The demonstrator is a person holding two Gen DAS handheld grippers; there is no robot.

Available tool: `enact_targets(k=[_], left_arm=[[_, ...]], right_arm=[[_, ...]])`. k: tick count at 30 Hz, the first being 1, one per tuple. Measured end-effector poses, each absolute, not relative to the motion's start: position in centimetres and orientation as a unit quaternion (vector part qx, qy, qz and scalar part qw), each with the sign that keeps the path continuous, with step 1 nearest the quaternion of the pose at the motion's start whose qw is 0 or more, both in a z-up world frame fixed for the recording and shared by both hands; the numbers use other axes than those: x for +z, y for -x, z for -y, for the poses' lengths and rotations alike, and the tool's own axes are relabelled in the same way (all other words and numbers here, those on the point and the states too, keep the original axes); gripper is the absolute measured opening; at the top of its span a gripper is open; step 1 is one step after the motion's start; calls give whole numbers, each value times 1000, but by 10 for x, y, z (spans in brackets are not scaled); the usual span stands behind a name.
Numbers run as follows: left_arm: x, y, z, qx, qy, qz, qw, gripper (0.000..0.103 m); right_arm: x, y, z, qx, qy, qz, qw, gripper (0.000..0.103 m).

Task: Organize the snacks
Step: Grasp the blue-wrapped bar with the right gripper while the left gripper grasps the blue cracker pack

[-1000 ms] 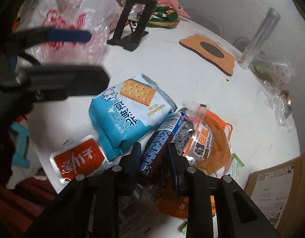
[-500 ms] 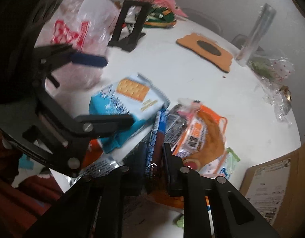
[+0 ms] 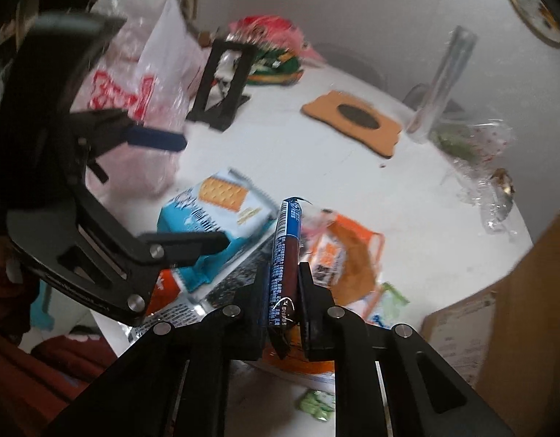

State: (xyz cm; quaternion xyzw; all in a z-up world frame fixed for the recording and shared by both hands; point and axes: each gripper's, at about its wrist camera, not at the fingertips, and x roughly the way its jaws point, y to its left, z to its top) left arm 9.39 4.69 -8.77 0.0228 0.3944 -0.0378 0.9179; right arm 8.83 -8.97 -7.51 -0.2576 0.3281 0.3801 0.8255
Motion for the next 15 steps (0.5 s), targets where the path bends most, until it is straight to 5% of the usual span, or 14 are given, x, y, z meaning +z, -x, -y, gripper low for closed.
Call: enact_targets(k=[6, 15], left_arm=[[-83, -107, -5, -7, -95, -398, 913, 98], [-106, -120, -32, 14, -46, -444, 895, 98]], right_arm=[[-81, -99, 114, 381, 208, -322, 841, 9], [-82, -104, 124, 391, 180, -319, 845, 9]])
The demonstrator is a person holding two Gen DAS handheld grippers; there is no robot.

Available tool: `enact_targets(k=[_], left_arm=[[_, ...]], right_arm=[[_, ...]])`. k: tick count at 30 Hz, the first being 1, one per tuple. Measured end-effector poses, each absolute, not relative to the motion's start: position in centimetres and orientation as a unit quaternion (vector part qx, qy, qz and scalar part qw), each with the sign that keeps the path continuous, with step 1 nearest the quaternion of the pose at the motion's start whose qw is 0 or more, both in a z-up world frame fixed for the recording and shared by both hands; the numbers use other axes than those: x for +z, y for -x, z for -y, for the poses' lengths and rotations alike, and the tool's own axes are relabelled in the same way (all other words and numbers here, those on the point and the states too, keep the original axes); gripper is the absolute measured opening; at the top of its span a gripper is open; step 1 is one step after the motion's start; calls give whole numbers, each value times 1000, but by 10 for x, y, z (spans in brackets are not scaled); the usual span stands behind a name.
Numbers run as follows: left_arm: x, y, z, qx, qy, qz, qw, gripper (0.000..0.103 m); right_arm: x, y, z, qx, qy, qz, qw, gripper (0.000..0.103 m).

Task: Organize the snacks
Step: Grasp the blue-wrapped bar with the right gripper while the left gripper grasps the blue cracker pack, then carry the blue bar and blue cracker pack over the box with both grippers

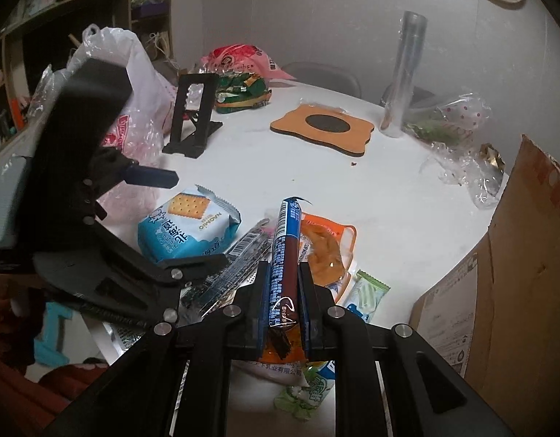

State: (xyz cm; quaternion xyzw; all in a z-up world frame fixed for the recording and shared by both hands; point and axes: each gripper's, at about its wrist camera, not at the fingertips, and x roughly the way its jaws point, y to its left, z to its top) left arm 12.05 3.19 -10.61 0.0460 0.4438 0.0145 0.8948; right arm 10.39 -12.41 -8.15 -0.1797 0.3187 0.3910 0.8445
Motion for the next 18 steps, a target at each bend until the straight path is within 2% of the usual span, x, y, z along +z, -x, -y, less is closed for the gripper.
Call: enact_targets(k=[5, 7, 10, 18], left_arm=[[-122, -124, -41, 21, -35, -461, 886, 97], [-125, -126, -44, 18, -22, -462, 887, 91], [-123, -123, -47, 7, -11, -461, 887, 72], [-114, -116, -44, -1, -18, -449, 894, 66]], right_arm=[[-84, -105, 122, 393, 181, -324, 841, 9], [-86, -106, 121, 393, 182, -328, 839, 9], [-87, -106, 120, 393, 186, -330, 838, 9], [-80, -100, 117, 401, 184, -323, 837, 9]])
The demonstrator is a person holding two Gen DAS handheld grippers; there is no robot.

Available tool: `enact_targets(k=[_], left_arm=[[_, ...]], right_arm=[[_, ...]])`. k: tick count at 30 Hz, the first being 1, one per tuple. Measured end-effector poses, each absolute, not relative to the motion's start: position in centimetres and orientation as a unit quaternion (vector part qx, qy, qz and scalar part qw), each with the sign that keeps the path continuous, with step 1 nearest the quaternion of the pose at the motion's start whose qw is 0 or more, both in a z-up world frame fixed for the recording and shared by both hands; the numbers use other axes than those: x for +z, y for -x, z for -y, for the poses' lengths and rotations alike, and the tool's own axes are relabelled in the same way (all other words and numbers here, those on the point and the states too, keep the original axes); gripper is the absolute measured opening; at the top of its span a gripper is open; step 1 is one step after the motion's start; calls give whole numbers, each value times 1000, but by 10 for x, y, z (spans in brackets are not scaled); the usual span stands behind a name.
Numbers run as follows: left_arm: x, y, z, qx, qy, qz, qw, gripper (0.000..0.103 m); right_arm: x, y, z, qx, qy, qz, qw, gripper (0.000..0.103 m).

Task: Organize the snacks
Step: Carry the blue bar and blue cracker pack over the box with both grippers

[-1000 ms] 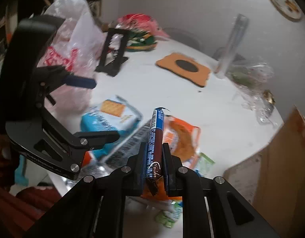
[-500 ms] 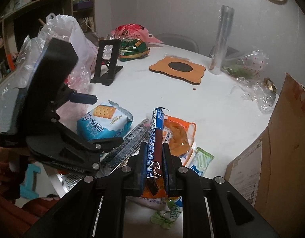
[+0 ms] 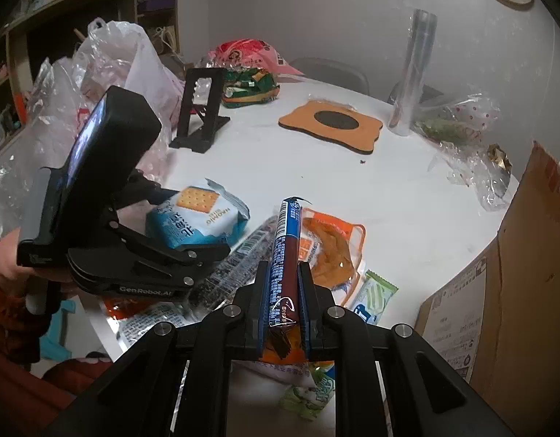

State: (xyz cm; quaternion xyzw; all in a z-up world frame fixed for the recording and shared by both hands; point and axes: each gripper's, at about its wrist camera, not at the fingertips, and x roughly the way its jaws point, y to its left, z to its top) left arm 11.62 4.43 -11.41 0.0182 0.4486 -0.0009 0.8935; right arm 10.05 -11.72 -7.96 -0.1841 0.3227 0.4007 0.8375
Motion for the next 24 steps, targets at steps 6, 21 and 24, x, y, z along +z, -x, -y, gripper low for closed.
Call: enact_targets(k=[6, 21, 24], left_arm=[[-89, -107, -42, -6, -22, -417, 909, 66], [31, -79, 23, -83, -80, -283, 952, 66], [50, -78, 57, -120, -101, -263, 952, 66]], right_arm=[[-62, -90, 120, 404, 180, -300, 845, 9], [40, -43, 210, 363, 120, -168, 909, 9], [48, -41, 245, 329, 113, -161, 924, 9]])
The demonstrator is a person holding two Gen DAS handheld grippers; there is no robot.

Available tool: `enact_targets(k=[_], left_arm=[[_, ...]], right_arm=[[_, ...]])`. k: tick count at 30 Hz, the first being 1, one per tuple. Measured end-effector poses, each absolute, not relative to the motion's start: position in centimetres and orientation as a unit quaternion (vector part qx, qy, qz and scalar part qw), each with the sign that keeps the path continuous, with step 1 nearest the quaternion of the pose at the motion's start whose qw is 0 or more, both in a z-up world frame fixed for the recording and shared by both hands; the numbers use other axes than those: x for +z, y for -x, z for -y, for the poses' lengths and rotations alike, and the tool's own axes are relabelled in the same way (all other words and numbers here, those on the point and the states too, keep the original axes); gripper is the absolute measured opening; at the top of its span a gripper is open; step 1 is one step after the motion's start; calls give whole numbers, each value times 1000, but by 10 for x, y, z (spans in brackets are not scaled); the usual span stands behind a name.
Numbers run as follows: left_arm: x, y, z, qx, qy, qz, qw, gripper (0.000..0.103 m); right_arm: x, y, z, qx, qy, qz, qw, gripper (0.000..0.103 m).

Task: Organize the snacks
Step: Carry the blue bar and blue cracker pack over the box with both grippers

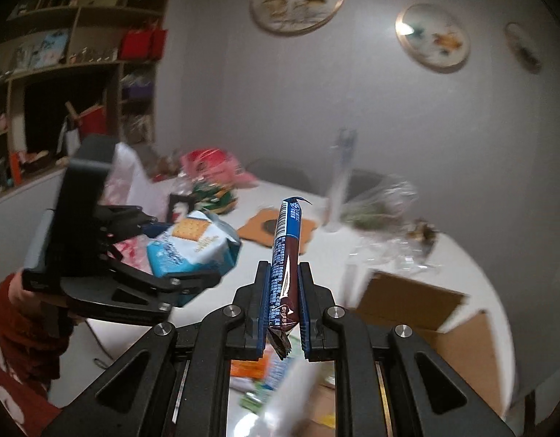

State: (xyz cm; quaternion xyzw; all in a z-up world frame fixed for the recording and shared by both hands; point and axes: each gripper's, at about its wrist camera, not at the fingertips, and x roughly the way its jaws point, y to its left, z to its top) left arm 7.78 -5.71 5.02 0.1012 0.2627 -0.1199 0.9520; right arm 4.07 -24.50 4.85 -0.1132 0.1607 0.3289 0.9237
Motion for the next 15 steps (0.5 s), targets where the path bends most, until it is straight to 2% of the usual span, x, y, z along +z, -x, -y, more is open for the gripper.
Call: enact_targets(k=[7, 15], left_arm=[[74, -95, 135, -207, -156, -257, 931, 66], [64, -129, 178, -238, -189, -298, 905, 66]], right_arm=[[27, -58, 308, 267, 96, -208, 936, 9], [-21, -112, 319, 264, 111, -289, 914, 9]])
